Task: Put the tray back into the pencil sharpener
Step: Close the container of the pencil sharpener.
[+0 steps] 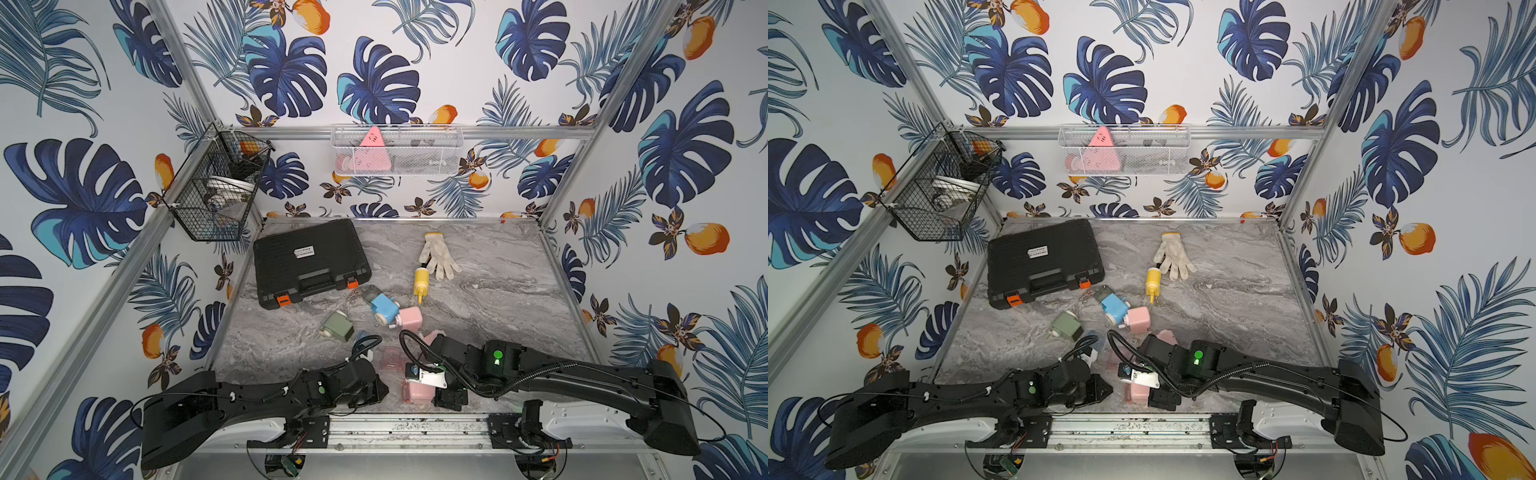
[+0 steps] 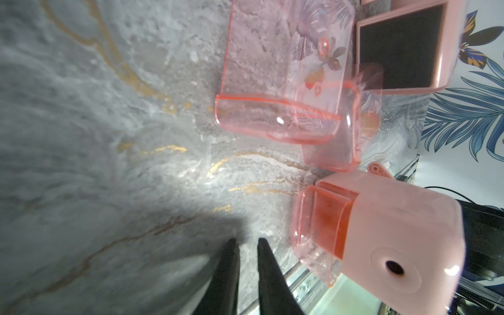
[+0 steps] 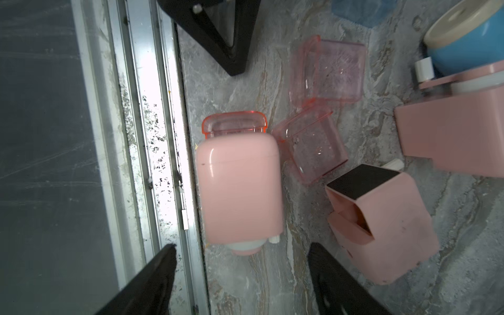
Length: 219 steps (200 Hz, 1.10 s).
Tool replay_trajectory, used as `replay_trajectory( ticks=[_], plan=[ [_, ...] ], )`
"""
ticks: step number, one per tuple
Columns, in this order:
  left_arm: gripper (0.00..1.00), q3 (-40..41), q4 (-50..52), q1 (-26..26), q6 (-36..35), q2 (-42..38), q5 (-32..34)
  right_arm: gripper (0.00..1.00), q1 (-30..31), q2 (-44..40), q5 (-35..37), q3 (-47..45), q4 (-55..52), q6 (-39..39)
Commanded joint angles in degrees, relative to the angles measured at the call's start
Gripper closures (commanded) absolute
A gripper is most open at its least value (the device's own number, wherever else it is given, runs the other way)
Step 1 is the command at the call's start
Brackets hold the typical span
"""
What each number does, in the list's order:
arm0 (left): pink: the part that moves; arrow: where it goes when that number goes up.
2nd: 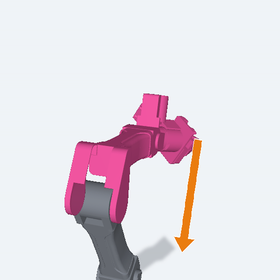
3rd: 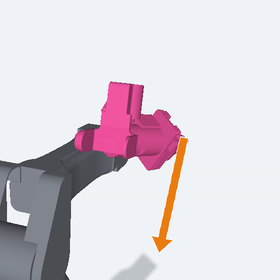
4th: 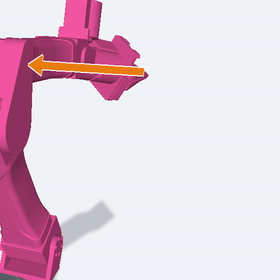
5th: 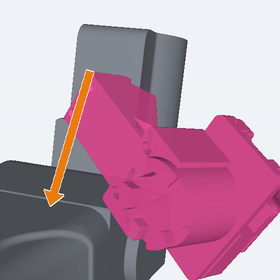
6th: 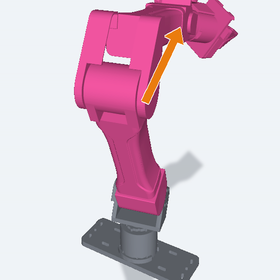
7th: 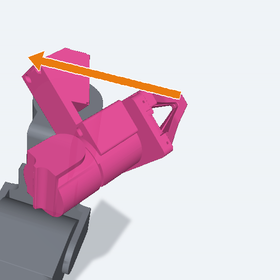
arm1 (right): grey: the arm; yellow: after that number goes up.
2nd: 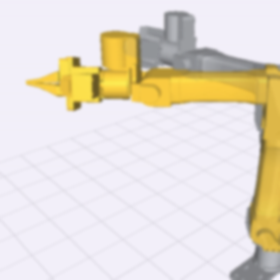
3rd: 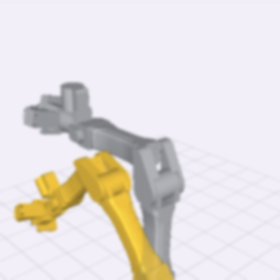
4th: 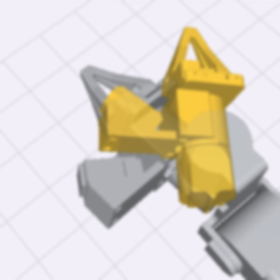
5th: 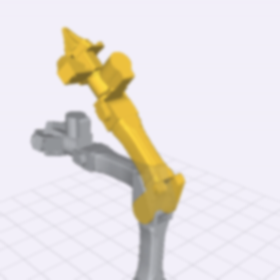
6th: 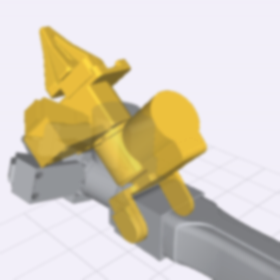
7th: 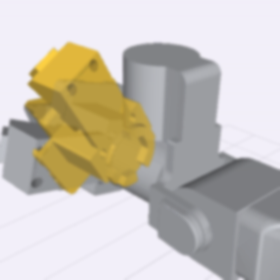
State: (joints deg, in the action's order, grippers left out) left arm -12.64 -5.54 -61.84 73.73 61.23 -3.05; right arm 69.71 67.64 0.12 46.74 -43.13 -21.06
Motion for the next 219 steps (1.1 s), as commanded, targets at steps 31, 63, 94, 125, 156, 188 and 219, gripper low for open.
replay_trajectory(
  ticks=[31, 63, 94, 125, 156, 188, 219],
  plan=[
    [0.81, 0.55, -4.04, 0.00, 0.17, 0.62, -0.81, 0.22, -2.78, 0.88, -4.13, -2.65, 6.13, -4.49],
    [0.80, 1.75, -7.40, 0.00, 0.44, 1.12, -1.34, 0.24, -3.18, 1.23, -7.76, -4.09, 8.42, -4.87],
    [0.80, 2.74, -11.51, 0.02, 0.35, 2.11, -2.43, 0.28, -3.22, 3.04, -8.07, -4.81, 9.82, -4.68],
    [0.80, 3.85, -16.32, -0.01, 0.37, 3.68, -3.76, 0.35, -3.44, 4.81, -8.21, -5.10, 10.23, -4.92],
    [0.81, 4.03, -18.14, -0.03, 0.51, 4.98, -4.33, 0.40, -3.53, 5.27, -8.73, -5.23, 10.35, -5.37],
    [0.81, 3.68, -18.52, -0.03, 0.45, 5.78, -4.50, 0.47, -3.57, 5.53, -8.47, -5.21, 10.82, -5.63],
    [0.82, 3.15, -19.18, -0.01, 0.53, 7.24, -4.73, 0.50, -3.62, 6.02, -8.53, -5.34, 11.32, -5.69]
  ],
)
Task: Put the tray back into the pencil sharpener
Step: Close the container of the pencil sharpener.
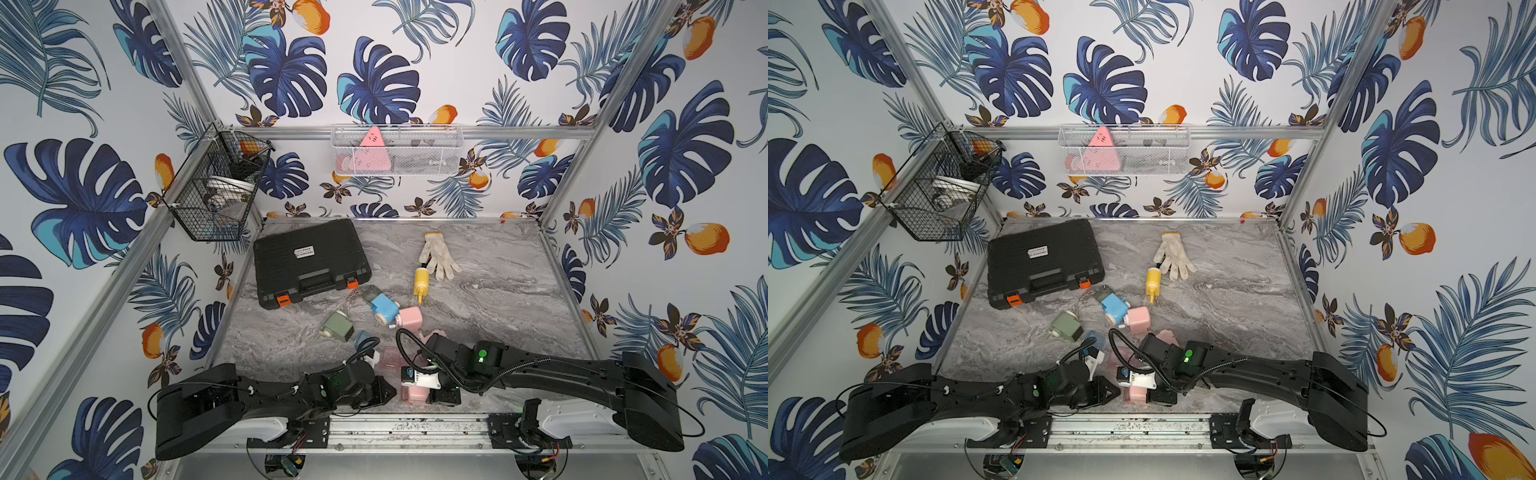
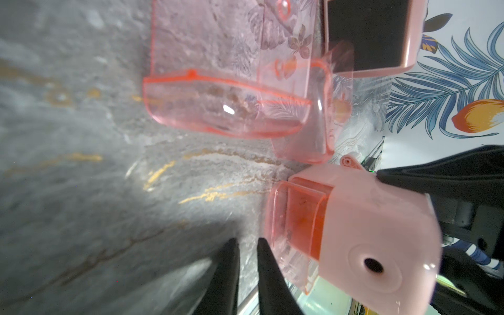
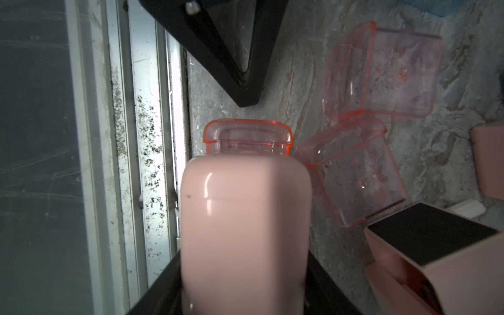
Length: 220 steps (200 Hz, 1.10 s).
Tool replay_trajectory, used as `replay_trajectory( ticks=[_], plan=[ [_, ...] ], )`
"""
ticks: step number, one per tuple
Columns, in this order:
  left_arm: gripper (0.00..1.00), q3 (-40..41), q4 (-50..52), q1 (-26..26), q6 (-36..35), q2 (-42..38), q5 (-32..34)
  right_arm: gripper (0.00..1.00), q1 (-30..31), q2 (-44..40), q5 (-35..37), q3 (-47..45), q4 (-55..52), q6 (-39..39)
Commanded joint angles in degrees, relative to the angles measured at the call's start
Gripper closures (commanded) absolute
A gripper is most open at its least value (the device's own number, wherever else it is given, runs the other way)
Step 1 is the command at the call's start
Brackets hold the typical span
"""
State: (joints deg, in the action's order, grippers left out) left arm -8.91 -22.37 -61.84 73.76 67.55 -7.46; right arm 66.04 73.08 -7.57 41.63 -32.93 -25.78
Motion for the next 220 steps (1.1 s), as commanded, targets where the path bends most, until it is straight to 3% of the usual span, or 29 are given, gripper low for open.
replay_trajectory(
  ticks=[1, 148, 196, 220],
  plan=[
    [0.82, -0.59, -2.38, -0.02, 0.51, 1.01, -0.34, 0.50, 0.10, 0.57, -0.81, -0.19, 1.11, -0.95],
    [0.84, -1.64, -15.72, -1.08, 3.73, 13.25, -3.47, 0.53, 0.05, 2.21, -1.13, -0.67, 1.99, -0.87],
    [0.84, -1.43, -15.27, -1.26, 4.05, 12.94, -2.55, 0.52, 0.05, 2.38, -1.13, -0.67, 1.90, -0.93],
    [0.84, -0.85, -8.96, -1.20, 4.31, 8.21, 0.87, 0.47, 0.05, 2.60, -1.04, -0.44, 1.47, -0.87]
  ],
)
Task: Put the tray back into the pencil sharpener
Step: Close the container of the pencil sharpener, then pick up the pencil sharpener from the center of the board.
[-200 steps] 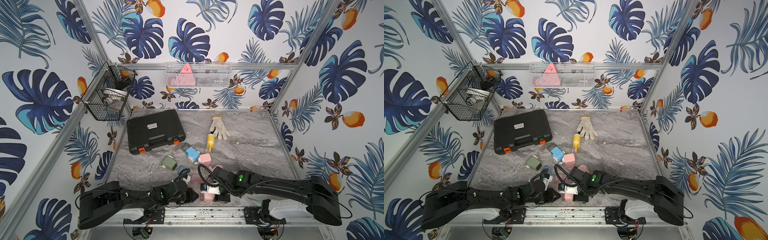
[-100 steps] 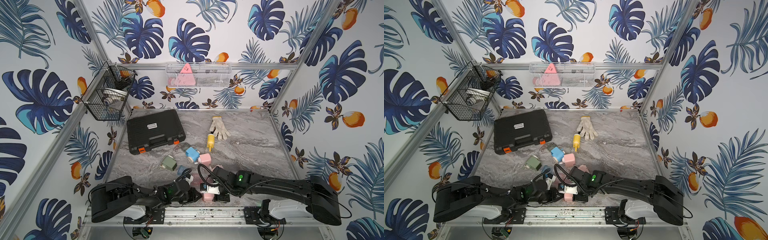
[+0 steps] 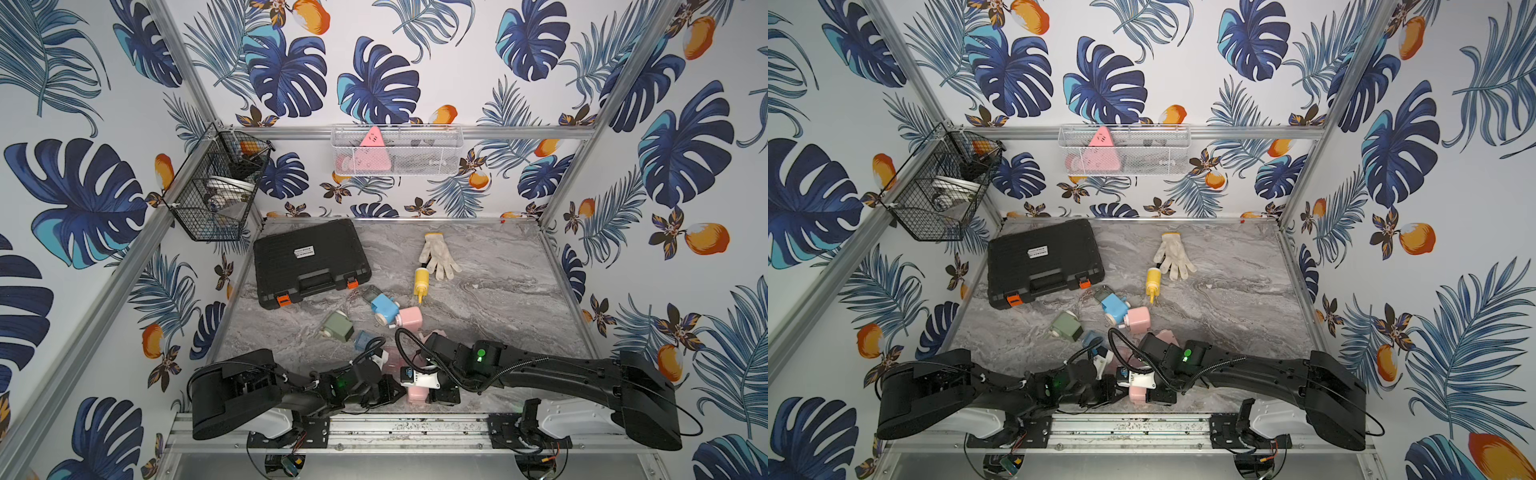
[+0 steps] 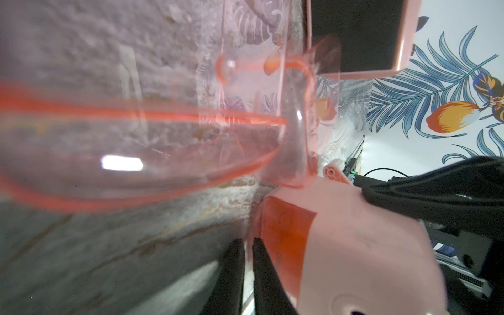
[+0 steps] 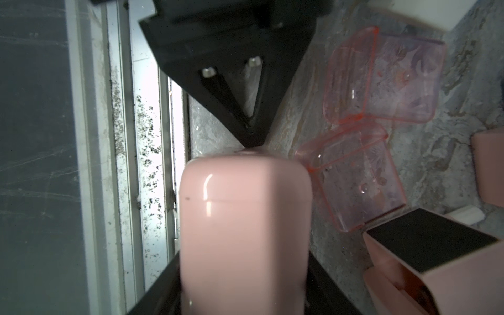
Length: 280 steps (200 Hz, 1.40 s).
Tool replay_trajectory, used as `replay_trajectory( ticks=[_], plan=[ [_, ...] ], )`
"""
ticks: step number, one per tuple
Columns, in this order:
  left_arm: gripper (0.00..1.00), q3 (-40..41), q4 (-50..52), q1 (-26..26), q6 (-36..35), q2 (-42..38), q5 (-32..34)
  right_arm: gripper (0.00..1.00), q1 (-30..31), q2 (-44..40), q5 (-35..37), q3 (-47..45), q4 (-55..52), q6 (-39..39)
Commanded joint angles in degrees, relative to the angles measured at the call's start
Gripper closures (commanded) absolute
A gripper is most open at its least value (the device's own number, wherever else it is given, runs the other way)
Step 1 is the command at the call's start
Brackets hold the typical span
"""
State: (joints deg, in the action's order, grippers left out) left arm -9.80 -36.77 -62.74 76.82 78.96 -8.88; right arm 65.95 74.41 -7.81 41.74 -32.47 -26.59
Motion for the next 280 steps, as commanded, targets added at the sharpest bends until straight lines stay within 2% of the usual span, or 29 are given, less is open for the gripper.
replay_trajectory(
  ticks=[1, 25, 51, 109, 136, 170, 195, 242, 280],
  plan=[
    [0.84, 0.05, 5.68, -0.33, 1.24, -3.51, 2.51, 0.46, 0.14, 1.31, -0.76, -0.57, 1.01, -0.10],
    [0.81, -0.59, 19.24, -0.30, 1.59, -12.04, 7.61, 0.36, 0.19, 1.19, -0.21, -0.62, 1.34, 0.02],
    [0.80, 1.21, 27.47, -0.25, 4.64, -20.28, 12.14, 0.30, 0.14, 1.22, -1.20, -0.52, 2.29, 0.39],
    [0.78, 0.60, 43.26, -0.19, 5.22, -34.43, 19.08, 0.29, 0.15, 1.52, -2.19, 0.43, 4.17, 1.28],
    [0.78, -0.39, 47.95, -0.16, 4.77, -37.61, 21.40, 0.36, 0.18, 2.67, -2.89, 0.93, 3.61, 1.39],
    [0.78, -3.08, 55.13, -0.14, 4.37, -39.87, 25.51, 0.50, 0.20, 4.49, -3.59, 1.75, 2.35, 1.62],
    [0.78, -5.71, 59.21, -0.18, 3.17, -40.59, 28.46, 0.56, 0.15, 3.99, -3.79, 1.95, 2.23, 1.89],
    [0.77, -8.69, 63.94, -0.11, 2.88, -41.37, 33.06, 0.66, 0.14, 0.57, -2.84, 3.33, 1.68, 4.27],
    [0.77, -10.04, 68.25, -0.10, 4.08, -44.05, 37.56, 0.74, 0.17, -4.74, 0.89, 5.45, 2.29, 10.04]
  ],
)
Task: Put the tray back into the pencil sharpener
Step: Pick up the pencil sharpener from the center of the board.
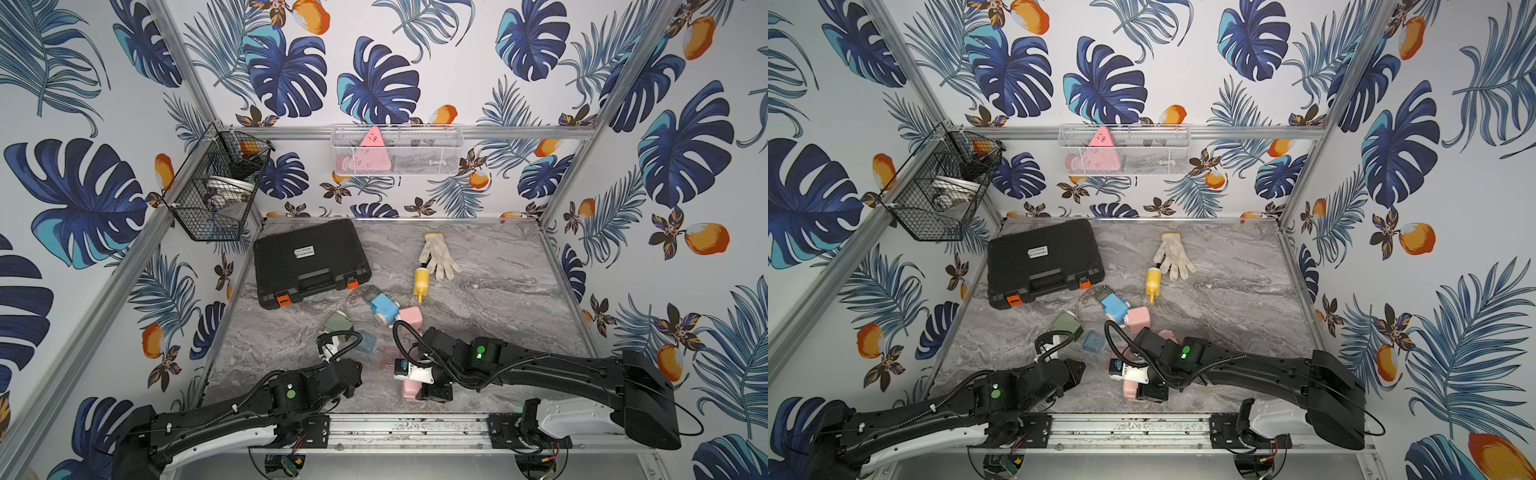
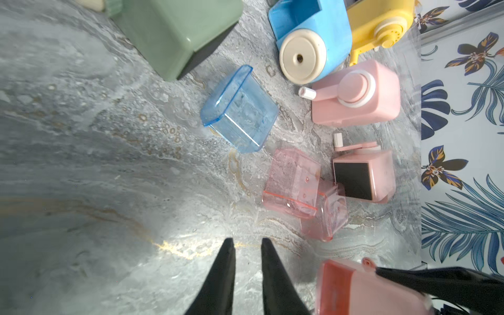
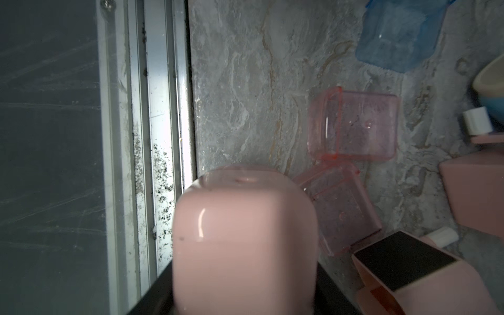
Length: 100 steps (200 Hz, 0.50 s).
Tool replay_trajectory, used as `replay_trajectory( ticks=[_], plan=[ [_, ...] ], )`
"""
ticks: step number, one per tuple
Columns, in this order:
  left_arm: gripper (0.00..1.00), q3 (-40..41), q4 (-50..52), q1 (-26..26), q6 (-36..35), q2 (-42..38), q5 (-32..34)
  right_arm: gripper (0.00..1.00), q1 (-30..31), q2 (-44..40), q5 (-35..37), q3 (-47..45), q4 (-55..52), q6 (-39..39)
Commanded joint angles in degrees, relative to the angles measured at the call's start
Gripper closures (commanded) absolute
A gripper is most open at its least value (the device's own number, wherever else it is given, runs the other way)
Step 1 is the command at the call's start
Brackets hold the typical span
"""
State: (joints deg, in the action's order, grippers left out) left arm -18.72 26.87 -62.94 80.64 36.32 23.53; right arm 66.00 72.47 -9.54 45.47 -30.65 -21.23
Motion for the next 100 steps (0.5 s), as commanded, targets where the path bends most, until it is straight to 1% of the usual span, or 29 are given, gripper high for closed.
replay_trajectory(
  ticks=[1, 6, 14, 24, 34, 47, 59, 67, 81, 100],
  plan=[
    [0.77, -1.13, 4.60, 0.10, 0.28, -1.46, 5.48, 0.74, 0.11, -2.96, 2.87, 1.76, 0.53, 4.83],
    [0.77, -1.57, 5.55, 0.14, 0.32, -1.89, 6.27, 0.76, 0.10, -3.82, 4.26, 2.05, 0.96, 5.78],
    [0.77, -2.14, 6.88, 0.13, 0.27, -2.57, 7.54, 0.86, 0.12, -5.56, 7.30, 2.40, 2.26, 7.38],
    [0.77, -3.15, 8.56, 0.11, -0.25, -3.29, 9.05, 0.87, 0.11, -7.58, 12.94, 2.83, 4.63, 10.53],
    [0.77, -4.10, 10.10, 0.10, -0.65, -3.79, 10.52, 1.00, 0.11, -9.54, 19.19, 3.20, 7.09, 13.94],
    [0.77, -5.22, 11.61, 0.10, -1.22, -4.28, 12.11, 1.00, -0.20, -10.62, 29.37, 5.04, 8.31, 20.07],
    [0.76, -6.03, 12.61, 0.10, -1.53, -4.45, 13.38, 1.00, -1.92, -9.63, 34.17, 8.68, 5.44, 24.71],
    [0.76, -6.50, 13.10, 0.10, -1.86, -4.62, 14.02, 1.00, -3.70, -8.08, 35.60, 11.74, 1.94, 28.23],
    [0.76, -7.07, 13.62, 0.10, -2.16, -4.81, 15.15, 1.00, -8.15, -4.49, 35.68, 16.67, -4.27, 33.37],
    [0.76, -7.47, 13.73, 0.10, -2.37, -4.75, 15.91, 1.00, -12.43, 0.62, 37.55, 21.93, -10.45, 37.48]
  ],
)
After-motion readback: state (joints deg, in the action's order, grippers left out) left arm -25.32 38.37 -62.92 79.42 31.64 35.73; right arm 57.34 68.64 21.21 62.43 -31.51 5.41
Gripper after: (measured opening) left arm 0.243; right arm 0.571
